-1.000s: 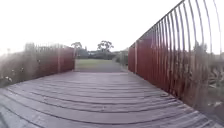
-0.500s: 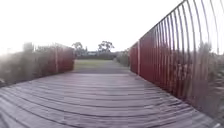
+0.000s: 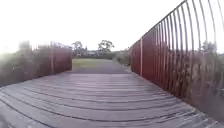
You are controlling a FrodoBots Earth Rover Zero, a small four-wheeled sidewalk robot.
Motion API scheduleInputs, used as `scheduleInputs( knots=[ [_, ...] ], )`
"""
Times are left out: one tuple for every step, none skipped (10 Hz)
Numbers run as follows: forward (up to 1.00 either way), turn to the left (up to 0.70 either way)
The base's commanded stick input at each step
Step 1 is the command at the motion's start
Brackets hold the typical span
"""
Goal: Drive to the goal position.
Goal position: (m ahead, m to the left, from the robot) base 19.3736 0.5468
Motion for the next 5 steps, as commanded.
scheduleInputs(
  knots=[
    [0.7,-0.14],
    [0.7,-0.14],
    [0.7,0.0],
    [0.7,0.0],
    [0.7,0.0]
  ],
)
